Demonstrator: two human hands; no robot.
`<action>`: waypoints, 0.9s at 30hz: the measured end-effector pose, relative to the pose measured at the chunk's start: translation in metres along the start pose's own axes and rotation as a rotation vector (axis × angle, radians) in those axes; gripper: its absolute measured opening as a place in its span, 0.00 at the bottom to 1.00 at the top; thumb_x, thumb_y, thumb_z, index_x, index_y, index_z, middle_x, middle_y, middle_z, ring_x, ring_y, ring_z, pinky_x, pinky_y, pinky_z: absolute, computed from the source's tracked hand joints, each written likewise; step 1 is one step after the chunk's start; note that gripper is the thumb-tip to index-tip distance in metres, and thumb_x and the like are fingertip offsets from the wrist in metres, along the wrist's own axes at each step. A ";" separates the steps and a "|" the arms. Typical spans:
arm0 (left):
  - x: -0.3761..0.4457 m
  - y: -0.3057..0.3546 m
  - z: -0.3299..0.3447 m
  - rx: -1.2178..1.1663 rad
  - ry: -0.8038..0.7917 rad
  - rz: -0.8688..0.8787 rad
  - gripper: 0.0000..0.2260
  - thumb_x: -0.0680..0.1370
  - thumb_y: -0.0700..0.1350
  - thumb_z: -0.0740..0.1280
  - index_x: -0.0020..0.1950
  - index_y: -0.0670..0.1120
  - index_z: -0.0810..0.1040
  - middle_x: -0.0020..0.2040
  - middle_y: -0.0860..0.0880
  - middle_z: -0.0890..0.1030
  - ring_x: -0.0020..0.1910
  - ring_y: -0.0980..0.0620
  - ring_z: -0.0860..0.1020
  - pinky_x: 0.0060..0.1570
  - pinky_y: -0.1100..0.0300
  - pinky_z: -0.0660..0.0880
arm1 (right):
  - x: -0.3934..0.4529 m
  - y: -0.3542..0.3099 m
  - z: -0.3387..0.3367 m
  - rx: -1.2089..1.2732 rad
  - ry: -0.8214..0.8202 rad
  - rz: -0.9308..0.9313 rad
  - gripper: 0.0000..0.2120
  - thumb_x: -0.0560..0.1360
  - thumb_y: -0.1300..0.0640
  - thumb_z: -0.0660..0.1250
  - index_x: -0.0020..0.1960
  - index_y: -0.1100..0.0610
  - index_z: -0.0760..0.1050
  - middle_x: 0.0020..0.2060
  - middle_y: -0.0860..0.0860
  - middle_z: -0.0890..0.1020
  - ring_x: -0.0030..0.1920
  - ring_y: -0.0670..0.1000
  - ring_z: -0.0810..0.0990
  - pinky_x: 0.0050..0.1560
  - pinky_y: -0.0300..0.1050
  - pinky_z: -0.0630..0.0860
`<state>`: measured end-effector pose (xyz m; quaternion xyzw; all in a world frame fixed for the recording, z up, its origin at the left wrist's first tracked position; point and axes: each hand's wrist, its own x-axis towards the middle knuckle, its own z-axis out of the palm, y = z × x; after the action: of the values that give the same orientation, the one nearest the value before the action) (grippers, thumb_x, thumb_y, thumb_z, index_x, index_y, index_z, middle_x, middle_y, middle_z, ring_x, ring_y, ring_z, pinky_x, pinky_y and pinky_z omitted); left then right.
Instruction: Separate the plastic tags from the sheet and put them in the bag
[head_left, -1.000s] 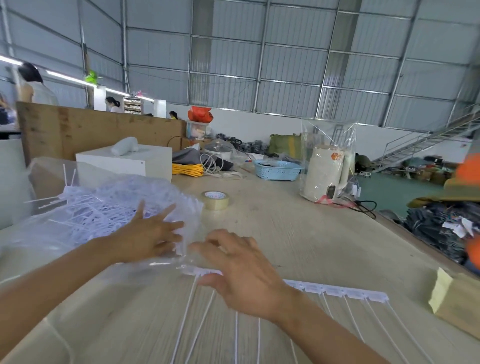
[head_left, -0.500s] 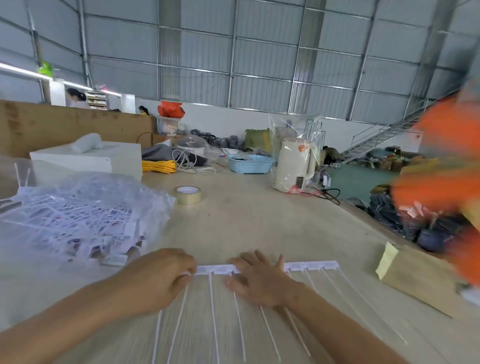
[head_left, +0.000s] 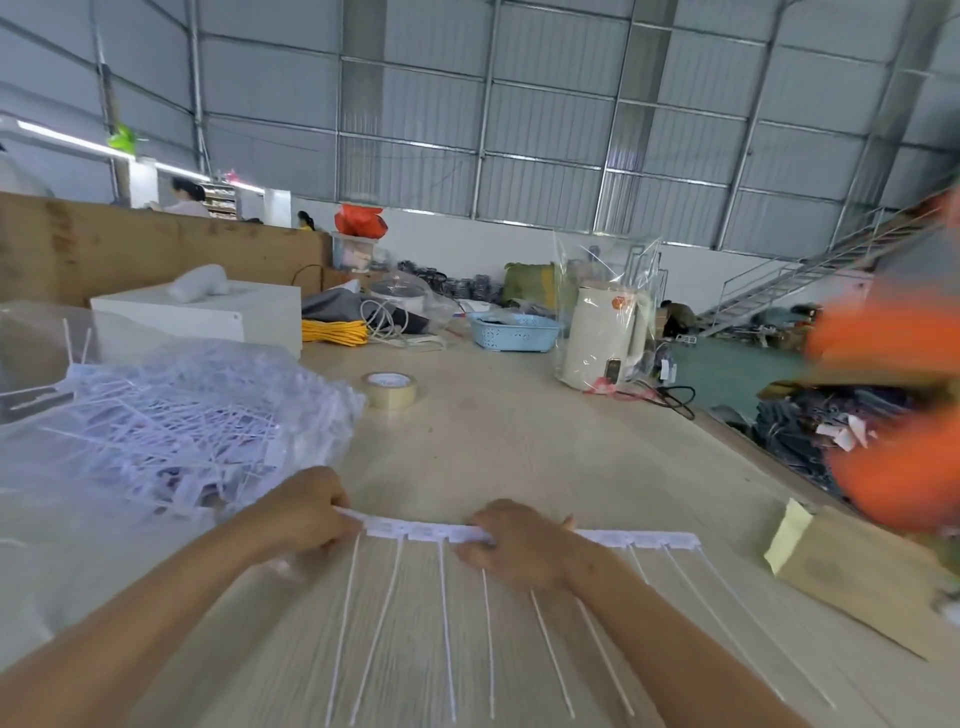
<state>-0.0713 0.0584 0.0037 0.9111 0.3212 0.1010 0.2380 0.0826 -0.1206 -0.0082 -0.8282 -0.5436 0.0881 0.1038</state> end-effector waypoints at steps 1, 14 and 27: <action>-0.001 0.000 -0.001 -0.126 0.012 -0.013 0.08 0.74 0.41 0.70 0.36 0.43 0.75 0.28 0.48 0.79 0.26 0.54 0.74 0.29 0.64 0.70 | 0.004 -0.010 -0.003 0.110 0.036 -0.046 0.14 0.80 0.49 0.58 0.47 0.58 0.75 0.46 0.56 0.76 0.56 0.59 0.76 0.51 0.46 0.68; -0.006 0.002 -0.008 -0.223 0.072 0.307 0.12 0.72 0.33 0.70 0.54 0.44 0.80 0.37 0.55 0.80 0.34 0.61 0.79 0.37 0.68 0.77 | 0.039 -0.046 0.017 0.601 0.211 -0.192 0.07 0.77 0.62 0.64 0.40 0.56 0.73 0.33 0.46 0.72 0.33 0.42 0.71 0.40 0.38 0.68; -0.007 0.006 -0.007 -0.477 0.042 0.090 0.11 0.77 0.48 0.67 0.39 0.42 0.78 0.27 0.48 0.82 0.27 0.54 0.80 0.28 0.66 0.75 | 0.041 -0.062 0.018 0.804 0.201 -0.208 0.04 0.76 0.64 0.65 0.44 0.61 0.77 0.35 0.52 0.78 0.33 0.45 0.73 0.29 0.35 0.71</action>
<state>-0.0758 0.0529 0.0121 0.8401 0.2523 0.2034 0.4349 0.0396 -0.0572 -0.0099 -0.6670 -0.5339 0.2007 0.4793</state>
